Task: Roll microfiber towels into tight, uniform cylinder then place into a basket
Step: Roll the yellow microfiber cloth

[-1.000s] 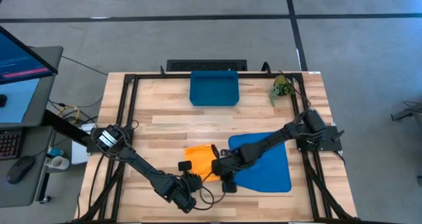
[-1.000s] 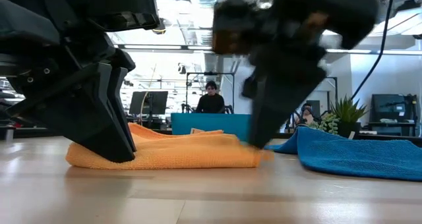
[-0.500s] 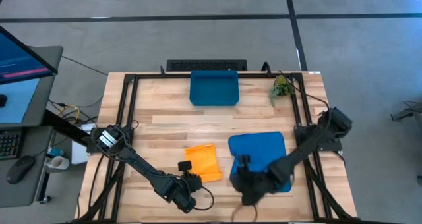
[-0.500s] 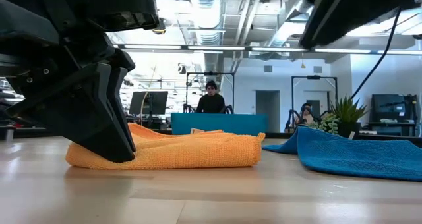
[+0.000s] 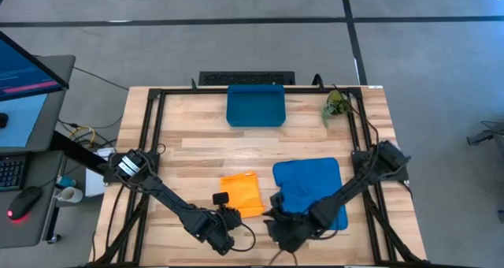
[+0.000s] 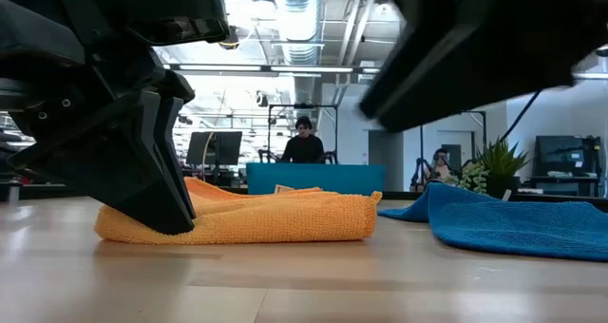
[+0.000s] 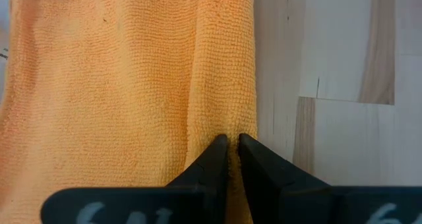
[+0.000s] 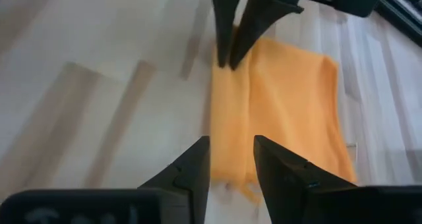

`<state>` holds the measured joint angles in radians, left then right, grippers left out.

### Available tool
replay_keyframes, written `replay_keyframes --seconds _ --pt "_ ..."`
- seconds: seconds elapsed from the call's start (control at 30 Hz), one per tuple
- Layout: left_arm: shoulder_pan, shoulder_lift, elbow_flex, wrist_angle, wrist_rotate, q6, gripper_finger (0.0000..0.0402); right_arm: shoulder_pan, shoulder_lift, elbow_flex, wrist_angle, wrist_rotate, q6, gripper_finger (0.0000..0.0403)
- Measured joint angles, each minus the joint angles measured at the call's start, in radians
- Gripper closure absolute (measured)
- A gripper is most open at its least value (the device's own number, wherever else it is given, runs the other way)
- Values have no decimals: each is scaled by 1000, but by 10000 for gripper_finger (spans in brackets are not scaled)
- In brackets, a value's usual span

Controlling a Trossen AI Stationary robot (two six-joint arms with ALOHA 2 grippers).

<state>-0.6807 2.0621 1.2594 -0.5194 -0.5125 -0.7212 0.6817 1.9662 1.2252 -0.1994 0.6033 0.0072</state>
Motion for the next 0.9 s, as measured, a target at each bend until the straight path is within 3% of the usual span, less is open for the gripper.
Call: replay_keyframes --seconds 0.33,0.9 --pt "-1 0 0 2 -6 2 371 -66 114 31 54 -131 -29 215" --pt "-1 0 0 2 -8 2 371 -134 118 32 5 -189 72 218"
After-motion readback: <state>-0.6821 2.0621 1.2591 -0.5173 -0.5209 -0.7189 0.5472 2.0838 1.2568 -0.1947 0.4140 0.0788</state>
